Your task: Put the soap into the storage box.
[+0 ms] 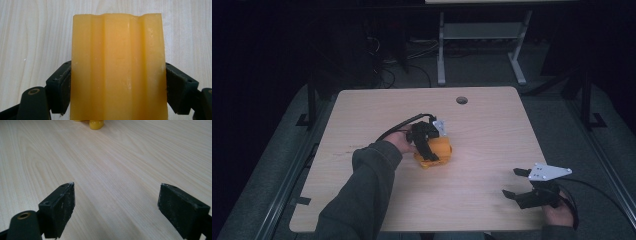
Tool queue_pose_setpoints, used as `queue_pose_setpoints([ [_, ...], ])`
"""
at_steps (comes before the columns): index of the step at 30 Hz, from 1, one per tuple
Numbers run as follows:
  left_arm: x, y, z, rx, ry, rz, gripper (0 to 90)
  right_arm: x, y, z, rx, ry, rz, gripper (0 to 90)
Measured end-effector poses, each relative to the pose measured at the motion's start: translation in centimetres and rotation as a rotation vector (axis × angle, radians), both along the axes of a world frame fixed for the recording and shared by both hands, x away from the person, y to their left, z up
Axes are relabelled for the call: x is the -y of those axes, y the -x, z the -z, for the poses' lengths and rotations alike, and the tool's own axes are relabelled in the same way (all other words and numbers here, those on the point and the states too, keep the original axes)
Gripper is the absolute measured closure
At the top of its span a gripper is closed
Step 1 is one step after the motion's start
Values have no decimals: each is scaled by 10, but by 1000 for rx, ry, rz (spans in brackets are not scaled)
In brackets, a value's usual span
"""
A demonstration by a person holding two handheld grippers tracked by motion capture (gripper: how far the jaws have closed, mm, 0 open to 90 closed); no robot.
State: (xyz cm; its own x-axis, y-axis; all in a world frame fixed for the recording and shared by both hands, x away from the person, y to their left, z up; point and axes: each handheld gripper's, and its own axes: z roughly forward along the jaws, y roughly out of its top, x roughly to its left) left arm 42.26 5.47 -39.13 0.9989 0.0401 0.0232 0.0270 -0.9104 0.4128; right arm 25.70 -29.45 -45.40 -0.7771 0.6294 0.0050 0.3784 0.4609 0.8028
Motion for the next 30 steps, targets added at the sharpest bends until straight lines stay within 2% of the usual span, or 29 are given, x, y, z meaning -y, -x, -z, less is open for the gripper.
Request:
queue_pose_setpoints([
  [15, -1, 1, -1, -6, 0, 0, 194, 0, -1, 1, -4, 5, -2, 137],
  [17, -1, 1, 0, -8, -10, -1, 191, 0, -1, 1, -4, 4, -3, 137],
  [26, -1, 4, -2, 14, -21, -3, 178, -1, -1, 1, -6, 5, -4, 137],
  [30, -3, 4, -5, 14, -11, -11, 178, 0, -1, 1, -4, 5, -4, 137],
])
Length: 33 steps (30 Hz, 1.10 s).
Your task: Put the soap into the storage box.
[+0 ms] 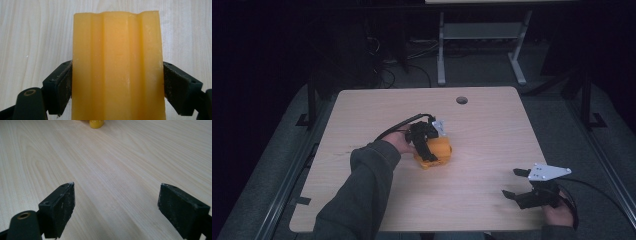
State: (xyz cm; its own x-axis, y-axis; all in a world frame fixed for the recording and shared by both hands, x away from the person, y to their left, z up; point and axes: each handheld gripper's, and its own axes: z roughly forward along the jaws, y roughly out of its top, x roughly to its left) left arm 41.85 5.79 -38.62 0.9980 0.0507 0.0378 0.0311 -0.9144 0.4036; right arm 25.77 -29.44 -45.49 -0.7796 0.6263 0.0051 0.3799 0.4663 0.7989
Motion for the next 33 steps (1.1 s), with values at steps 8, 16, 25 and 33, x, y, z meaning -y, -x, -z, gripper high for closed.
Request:
queue_pose_setpoints([
  [8, -4, 3, -6, 18, 6, -1, 173, -1, 0, 0, -1, 3, -3, 137],
  [16, -6, 6, -10, 31, 3, -4, 173, -1, 0, 0, -2, 6, -2, 137],
  [25, -12, 8, -16, 48, 21, -13, 178, -1, 0, 0, 0, 6, 3, 137],
  [33, -18, 13, -23, 63, 27, -19, 180, -1, 0, 1, -1, 6, 6, 137],
])
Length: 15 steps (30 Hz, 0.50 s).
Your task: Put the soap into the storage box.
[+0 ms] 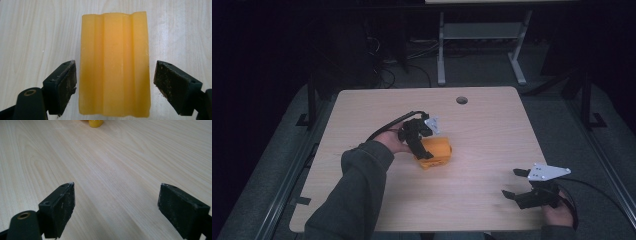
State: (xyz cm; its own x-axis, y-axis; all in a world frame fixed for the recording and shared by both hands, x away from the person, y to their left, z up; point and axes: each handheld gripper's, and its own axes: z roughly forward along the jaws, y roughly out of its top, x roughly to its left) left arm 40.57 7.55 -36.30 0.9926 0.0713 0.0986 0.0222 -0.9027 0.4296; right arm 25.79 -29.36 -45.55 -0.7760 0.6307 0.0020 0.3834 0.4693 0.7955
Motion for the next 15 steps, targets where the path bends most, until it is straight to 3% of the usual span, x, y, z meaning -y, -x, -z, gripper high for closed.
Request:
queue_pose_setpoints([
  [11, -10, 9, -11, 18, 22, -5, 180, 0, 0, 0, -3, 2, 8, 137],
  [15, -15, 13, -14, 14, 50, -12, 180, 0, 0, 0, -2, 4, 10, 137],
])
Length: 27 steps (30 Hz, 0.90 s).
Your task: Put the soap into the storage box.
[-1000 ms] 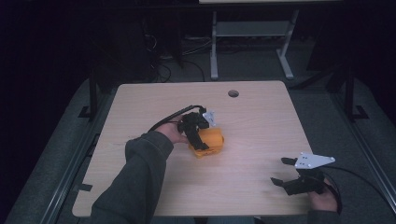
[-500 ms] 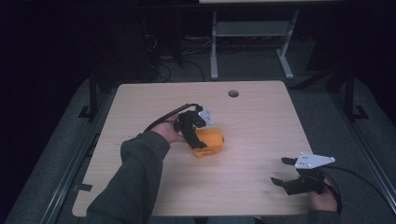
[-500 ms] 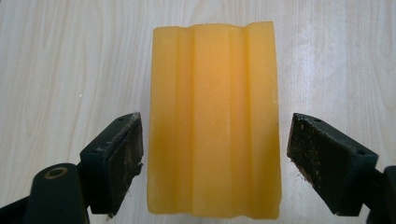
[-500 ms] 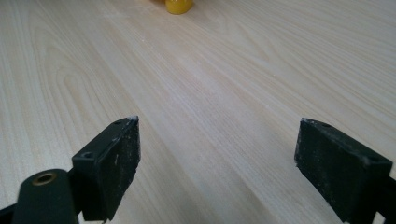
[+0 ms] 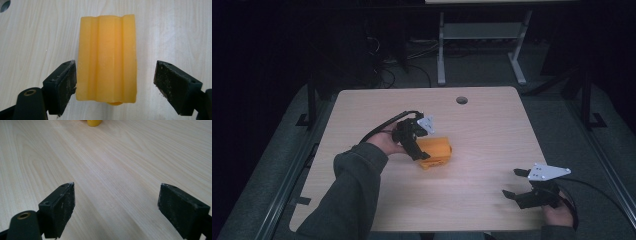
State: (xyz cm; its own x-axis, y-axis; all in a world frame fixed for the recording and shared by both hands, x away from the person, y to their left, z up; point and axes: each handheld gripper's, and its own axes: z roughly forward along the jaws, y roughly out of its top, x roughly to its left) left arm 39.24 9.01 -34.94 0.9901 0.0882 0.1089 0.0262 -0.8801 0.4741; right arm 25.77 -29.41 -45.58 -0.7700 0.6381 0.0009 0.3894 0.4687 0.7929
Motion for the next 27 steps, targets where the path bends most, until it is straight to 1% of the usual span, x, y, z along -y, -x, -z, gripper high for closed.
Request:
queue_pose_setpoints([
  [9, -9, 6, 0, 1, 7, -16, 179, 0, 0, 0, 0, 6, 2, 137],
  [10, -10, 7, 0, -3, 7, -16, 179, 0, 0, 0, -1, 7, 3, 137],
  [13, -12, 10, 0, 4, 4, -12, 180, 0, 0, 0, 0, 8, 3, 137],
  [18, -18, 14, 1, 3, 25, -19, 183, 0, 0, 1, -2, 14, 8, 137],
  [21, -22, 16, 2, 2, 20, -23, 183, 0, 0, 1, -2, 15, 10, 137],
  [23, -24, 17, 2, 2, 29, -30, 183, 0, 0, 1, -3, 19, 11, 137],
  [25, -26, 19, 2, 8, 32, -26, 189, 0, 0, 1, -3, 19, 11, 137],
  [27, -28, 20, 2, 4, 35, -28, 189, 0, 0, 1, -7, 21, 13, 137],
])
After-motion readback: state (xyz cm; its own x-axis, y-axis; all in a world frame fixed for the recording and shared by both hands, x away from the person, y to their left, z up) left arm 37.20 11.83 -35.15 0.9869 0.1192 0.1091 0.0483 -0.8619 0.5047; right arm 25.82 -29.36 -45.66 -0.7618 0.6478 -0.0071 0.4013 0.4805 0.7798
